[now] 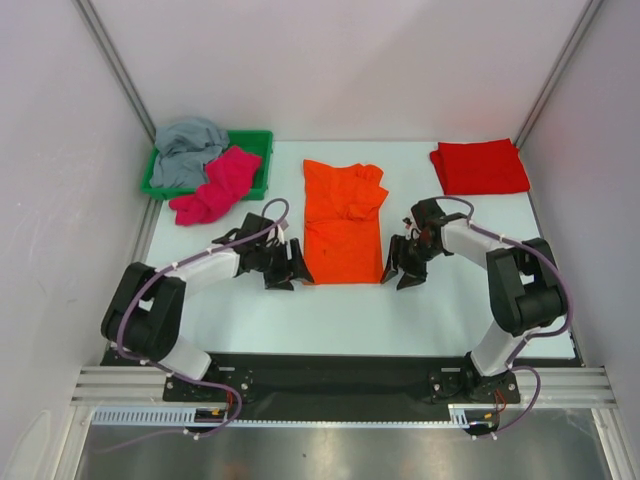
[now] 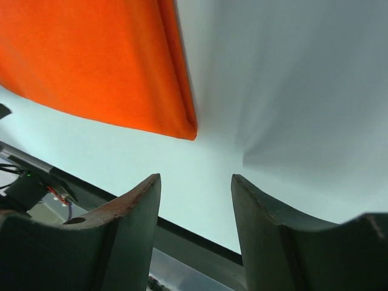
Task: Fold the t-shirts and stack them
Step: Fold the tshirt
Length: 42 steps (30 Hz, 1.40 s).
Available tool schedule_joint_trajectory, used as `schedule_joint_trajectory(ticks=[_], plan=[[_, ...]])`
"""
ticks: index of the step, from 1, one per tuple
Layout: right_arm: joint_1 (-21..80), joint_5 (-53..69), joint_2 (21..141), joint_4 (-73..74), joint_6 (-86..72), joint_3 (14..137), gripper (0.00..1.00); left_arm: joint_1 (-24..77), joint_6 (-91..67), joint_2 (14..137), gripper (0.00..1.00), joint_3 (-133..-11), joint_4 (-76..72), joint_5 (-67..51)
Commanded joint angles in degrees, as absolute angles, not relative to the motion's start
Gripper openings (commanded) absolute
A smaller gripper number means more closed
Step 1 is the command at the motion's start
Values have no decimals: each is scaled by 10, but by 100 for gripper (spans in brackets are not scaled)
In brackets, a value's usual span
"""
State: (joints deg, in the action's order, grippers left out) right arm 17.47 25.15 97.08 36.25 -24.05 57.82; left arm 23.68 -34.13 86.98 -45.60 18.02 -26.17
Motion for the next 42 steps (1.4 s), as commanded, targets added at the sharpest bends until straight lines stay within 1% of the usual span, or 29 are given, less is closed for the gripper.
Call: schedule_joint_trajectory(ticks=[1,7,11,15,26,31,33,35,40,42], plan=[[159,293,979,317,-251,570,56,218,-366,889,72,-437,141,-282],[149,325,1015,273,-272,564,52,213,-376,947,67,-433,98,-304],[150,329,1032,258,-283,557,45,212,-382,967,63,-435,93,-299],[146,325,1045,247,-287,541,41,207,-390,980,59,-431,82,-297],[133,317,1052,222,-303,525,40,195,-401,1005,49,-432,65,-296],[127,313,1055,223,-300,532,40,193,-399,1012,50,-439,70,-290],[127,312,1058,232,-294,536,40,192,-394,1009,57,-440,80,-282],[127,310,1063,236,-292,540,40,191,-391,1012,58,-441,84,-283],[127,308,1069,229,-297,538,40,191,-387,1025,58,-443,82,-287],[127,304,1073,227,-297,538,40,191,-385,1033,55,-447,83,-293]])
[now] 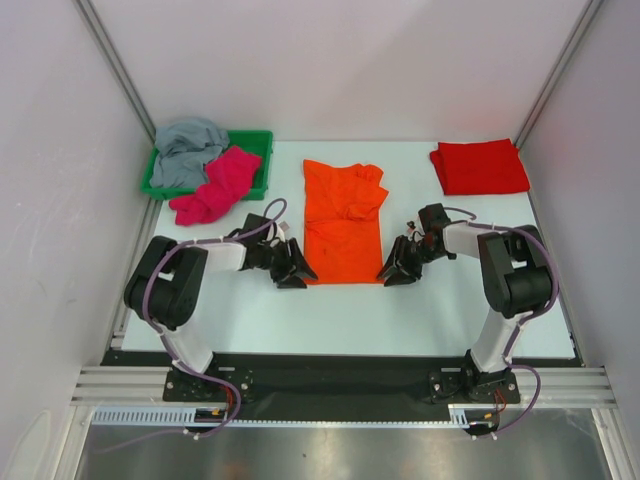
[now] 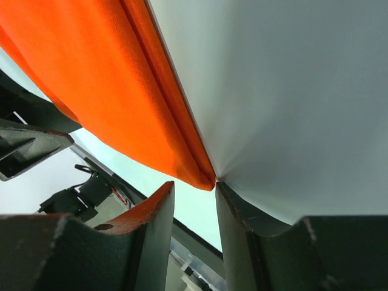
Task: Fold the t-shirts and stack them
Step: Fold the tshirt
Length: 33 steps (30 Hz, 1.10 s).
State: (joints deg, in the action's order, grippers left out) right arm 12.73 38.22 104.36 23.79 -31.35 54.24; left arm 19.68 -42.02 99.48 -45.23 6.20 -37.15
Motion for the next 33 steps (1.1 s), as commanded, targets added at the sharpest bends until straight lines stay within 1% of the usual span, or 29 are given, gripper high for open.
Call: schedule_joint_trajectory(ticks=[1,3,4,5,6,7,8,9,10,11,12,17,23,27,33], plan=[[126,304,1076,225,-298,539,40,191,-382,1041,54,-454,84,-294],[127,305,1080,224,-301,543,39,191,-381,1044,47,-461,87,-293],[127,305,1080,222,-302,544,37,190,-380,1043,45,-463,88,-291],[127,305,1080,221,-303,545,36,190,-377,1043,40,-464,90,-289],[127,304,1080,216,-305,548,34,190,-374,1042,38,-467,91,-283],[127,303,1084,216,-306,551,28,190,-368,1042,35,-472,95,-280],[127,303,1085,217,-308,555,24,190,-366,1043,25,-474,99,-279],[128,304,1086,221,-307,557,14,190,-361,1043,19,-475,101,-279],[128,303,1085,223,-306,563,9,190,-359,1042,8,-476,103,-278],[131,300,1083,227,-305,565,4,190,-358,1038,1,-475,105,-277],[131,299,1080,235,-304,566,0,190,-356,1035,0,-475,107,-275],[146,288,1036,265,-292,549,0,191,-342,992,0,-445,116,-263],[178,287,946,299,-289,493,0,227,-342,876,0,-374,141,-246],[196,283,827,319,-309,417,0,255,-373,775,0,-298,153,-238],[240,279,677,367,-364,339,0,304,-418,629,0,-251,216,-228]])
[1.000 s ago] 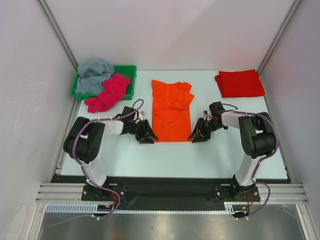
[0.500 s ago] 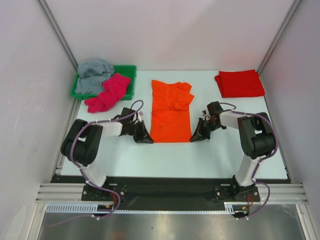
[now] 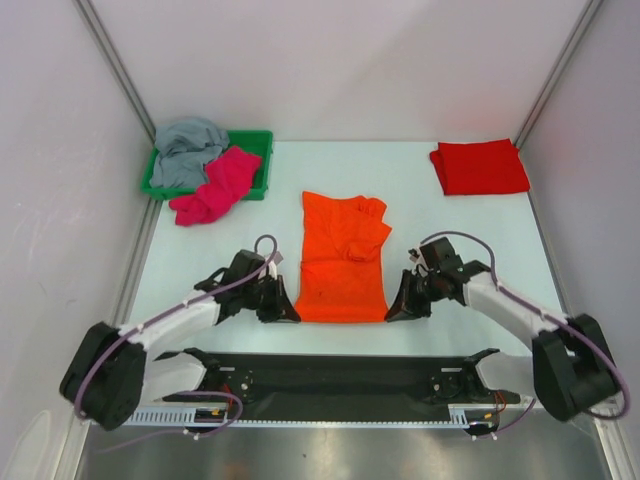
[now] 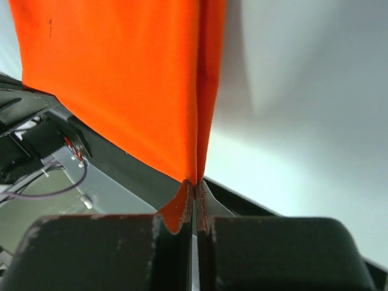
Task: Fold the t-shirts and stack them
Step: Fold the tshirt
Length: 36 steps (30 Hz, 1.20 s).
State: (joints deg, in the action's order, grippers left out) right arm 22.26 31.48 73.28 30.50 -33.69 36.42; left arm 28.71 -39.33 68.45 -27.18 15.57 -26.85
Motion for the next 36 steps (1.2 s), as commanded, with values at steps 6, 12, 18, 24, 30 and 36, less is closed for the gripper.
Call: schedule_joint_trajectory(ticks=[6,12,18,24,30,36], plan=[[277,261,538,451,-422,343,0,362,-436,527,0,-300,328,-188],[277,246,556,481,-428,425,0,359,-350,612,0,-456,402,-169],[252,203,696,470,-392,568,0,293,-262,736,0,-600,433,-159],[202,192,861,469,-335,734,0,225,-192,888,0,-741,440,-194],[171,199,1018,490,-297,884,0,209,-168,1023,0,-880,450,-215],[151,209,1091,497,-293,955,0,202,-165,1101,0,-994,461,-219]])
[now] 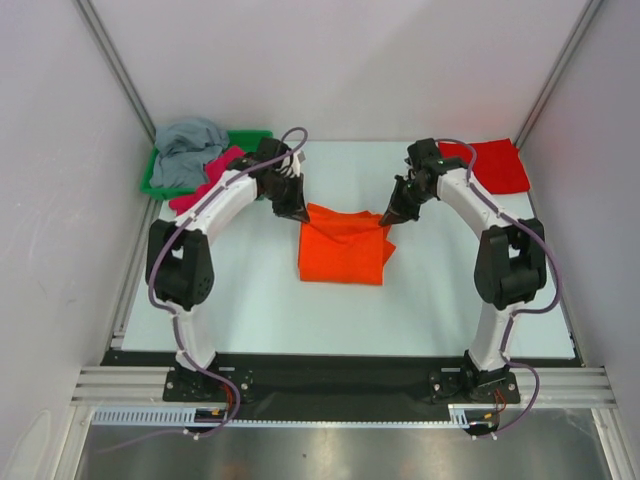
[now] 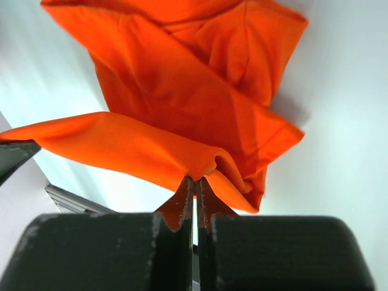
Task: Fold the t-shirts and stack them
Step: Fold the tshirt
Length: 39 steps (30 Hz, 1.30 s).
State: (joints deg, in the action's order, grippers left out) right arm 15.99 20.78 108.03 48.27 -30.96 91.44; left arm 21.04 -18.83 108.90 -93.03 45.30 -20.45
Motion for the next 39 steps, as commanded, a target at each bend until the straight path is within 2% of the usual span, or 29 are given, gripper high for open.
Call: schedule_joint_trajectory(ticks=[1,8,19,26,27,28,31,32,34,37,39], plan=[[148,210,1098,496,-293,961,0,202,-164,1117,0,-1006,461,-220],[127,226,1154,494,-291,1013,0,196,-171,1190,0,-1081,470,-233],[121,236,1215,480,-293,1045,0,189,-181,1246,1,-1109,452,-252],[113,242,1258,468,-287,1070,2,185,-192,1281,6,-1137,446,-258],[113,241,1261,461,-288,1072,4,185,-192,1287,7,-1138,440,-261],[113,238,1265,457,-287,1076,9,184,-198,1288,10,-1138,436,-258],[107,235,1279,451,-292,1104,17,178,-214,1284,30,-1142,421,-225],[105,222,1281,448,-294,1112,20,175,-218,1277,40,-1145,418,-208],[101,213,1286,456,-293,1147,32,173,-221,1243,44,-1144,402,-169],[94,189,1294,514,-272,1219,44,172,-208,1198,51,-1127,386,-112],[98,172,1289,567,-260,1245,45,172,-200,1168,50,-1119,390,-126]])
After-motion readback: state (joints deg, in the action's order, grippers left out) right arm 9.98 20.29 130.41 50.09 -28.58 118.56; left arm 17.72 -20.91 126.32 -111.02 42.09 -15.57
